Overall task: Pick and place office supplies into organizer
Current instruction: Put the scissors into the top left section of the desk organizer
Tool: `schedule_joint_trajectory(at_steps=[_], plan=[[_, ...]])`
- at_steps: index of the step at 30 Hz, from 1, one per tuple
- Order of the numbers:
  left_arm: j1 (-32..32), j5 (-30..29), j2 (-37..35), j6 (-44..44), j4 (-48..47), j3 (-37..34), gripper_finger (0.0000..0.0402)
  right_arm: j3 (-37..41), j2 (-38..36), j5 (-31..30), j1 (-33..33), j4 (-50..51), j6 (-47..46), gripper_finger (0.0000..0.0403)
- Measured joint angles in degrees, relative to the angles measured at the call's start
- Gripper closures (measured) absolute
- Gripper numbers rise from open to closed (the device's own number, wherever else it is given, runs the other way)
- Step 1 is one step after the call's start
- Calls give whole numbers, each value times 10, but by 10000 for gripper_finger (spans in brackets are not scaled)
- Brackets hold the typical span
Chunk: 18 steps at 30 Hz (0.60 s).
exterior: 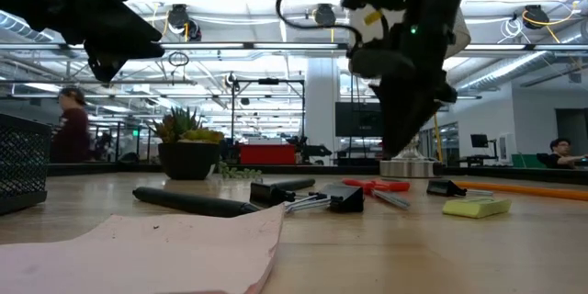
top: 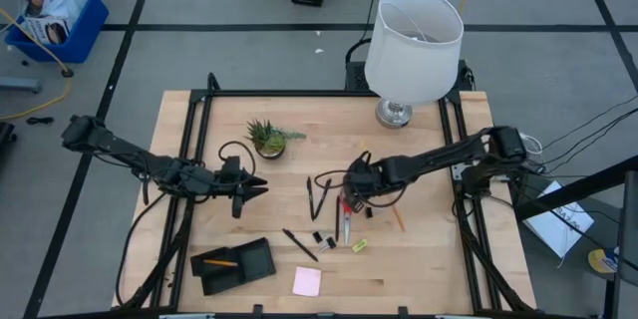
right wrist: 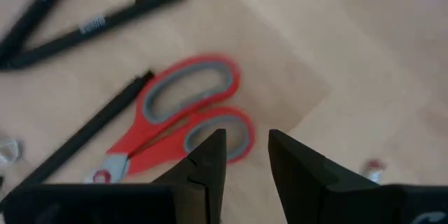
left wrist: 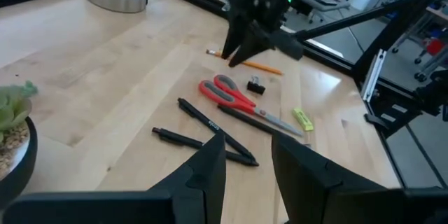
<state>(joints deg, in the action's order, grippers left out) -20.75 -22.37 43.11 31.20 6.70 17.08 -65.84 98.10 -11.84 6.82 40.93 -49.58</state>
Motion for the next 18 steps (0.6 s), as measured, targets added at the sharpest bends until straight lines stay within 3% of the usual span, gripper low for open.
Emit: schedule_joint_trajectory(at_steps=[13, 18], plan=[[0, 0, 0, -2, -7, 0, 282, 0, 29, 15, -10, -7, 12, 300], [0, 0, 0, 0, -10, 0, 282, 25, 30, 24, -10, -53, 18, 300]])
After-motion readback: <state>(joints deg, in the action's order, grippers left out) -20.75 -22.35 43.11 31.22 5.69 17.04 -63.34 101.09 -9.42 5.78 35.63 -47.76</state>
